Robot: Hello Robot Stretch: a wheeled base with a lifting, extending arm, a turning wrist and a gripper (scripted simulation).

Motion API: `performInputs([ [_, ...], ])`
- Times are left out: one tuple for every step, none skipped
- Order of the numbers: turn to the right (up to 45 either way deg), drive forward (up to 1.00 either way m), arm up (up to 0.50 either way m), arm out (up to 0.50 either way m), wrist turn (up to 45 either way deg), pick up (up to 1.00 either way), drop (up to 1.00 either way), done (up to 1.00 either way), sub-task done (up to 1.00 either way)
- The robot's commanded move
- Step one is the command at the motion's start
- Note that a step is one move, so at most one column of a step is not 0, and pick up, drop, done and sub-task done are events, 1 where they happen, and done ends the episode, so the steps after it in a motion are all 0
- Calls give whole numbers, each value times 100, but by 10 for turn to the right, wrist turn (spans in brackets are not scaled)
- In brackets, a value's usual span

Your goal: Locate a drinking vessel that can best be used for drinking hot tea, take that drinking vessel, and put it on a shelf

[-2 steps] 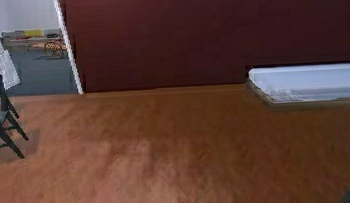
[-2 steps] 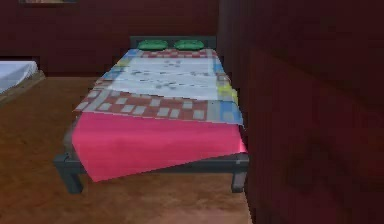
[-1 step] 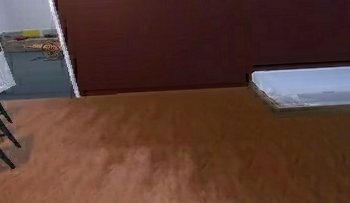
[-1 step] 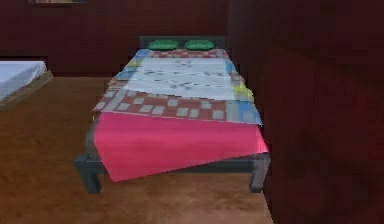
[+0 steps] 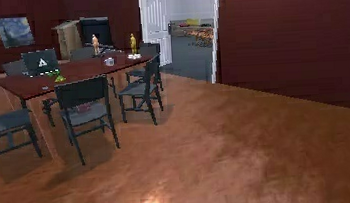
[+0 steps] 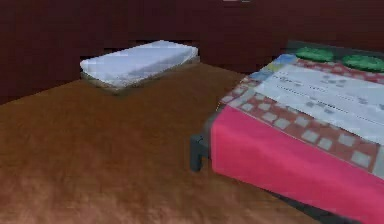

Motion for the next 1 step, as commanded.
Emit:
performInputs([
  [0, 100, 0, 0, 0, 0, 0, 0, 0],
])
